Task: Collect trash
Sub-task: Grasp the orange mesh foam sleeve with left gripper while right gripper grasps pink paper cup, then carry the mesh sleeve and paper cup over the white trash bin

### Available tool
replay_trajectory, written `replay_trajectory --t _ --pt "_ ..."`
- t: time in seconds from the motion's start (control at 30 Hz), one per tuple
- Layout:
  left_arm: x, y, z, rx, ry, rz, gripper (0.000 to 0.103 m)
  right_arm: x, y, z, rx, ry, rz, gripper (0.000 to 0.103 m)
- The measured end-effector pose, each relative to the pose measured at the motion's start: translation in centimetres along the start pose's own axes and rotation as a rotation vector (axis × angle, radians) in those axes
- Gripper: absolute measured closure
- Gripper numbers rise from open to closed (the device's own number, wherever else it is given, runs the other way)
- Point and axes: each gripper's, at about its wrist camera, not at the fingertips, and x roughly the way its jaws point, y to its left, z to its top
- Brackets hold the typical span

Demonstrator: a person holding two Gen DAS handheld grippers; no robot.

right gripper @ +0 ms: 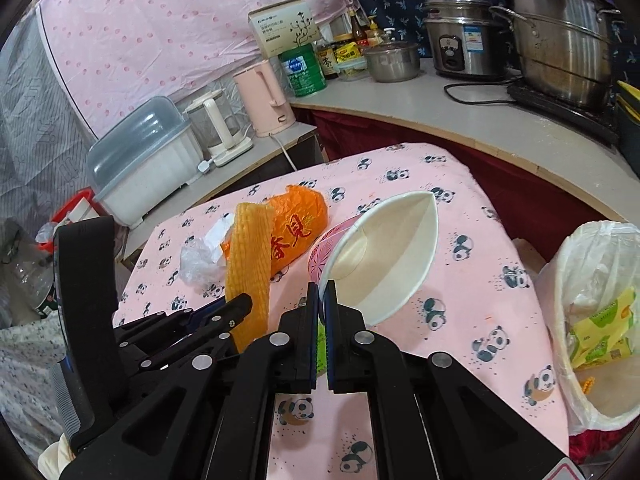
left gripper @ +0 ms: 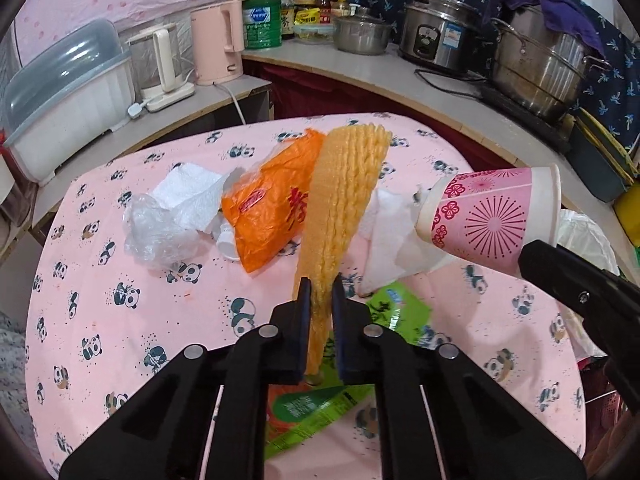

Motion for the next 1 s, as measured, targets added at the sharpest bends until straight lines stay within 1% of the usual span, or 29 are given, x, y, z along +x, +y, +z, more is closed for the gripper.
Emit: replay_trajectory --t 0.17,0.3,0.47,0.77,1.0 --pt "-2.4 -2.5 0.5 0.024 -0.038 -0.017 0.094 -3.0 -1.6 0.2 0.019 -0.05 -0.015 0.099" --pt "-4.2 -5.3 0.7 0.058 -0.067 -0.036 0.094 -5.6 -3.4 0.3 0.04 -0.092 -0.036 0.099" --pt "-5.5 -9.3 0.6 0.107 -0.085 -0.068 0.094 -8.7 -6.5 0.2 0.08 -0.136 -0.074 0.099" --pt "-6.4 -16.9 -0.1 0.211 -0.086 -0.135 0.094 -13.7 -13.2 -1.4 0.176 -0.195 -0.158 0.1" --pt "-6.3 -22.6 -1.0 0.29 -0.076 -0.19 0.094 -16.1 -18.4 -3.1 0.258 -0.215 -0.223 0.1"
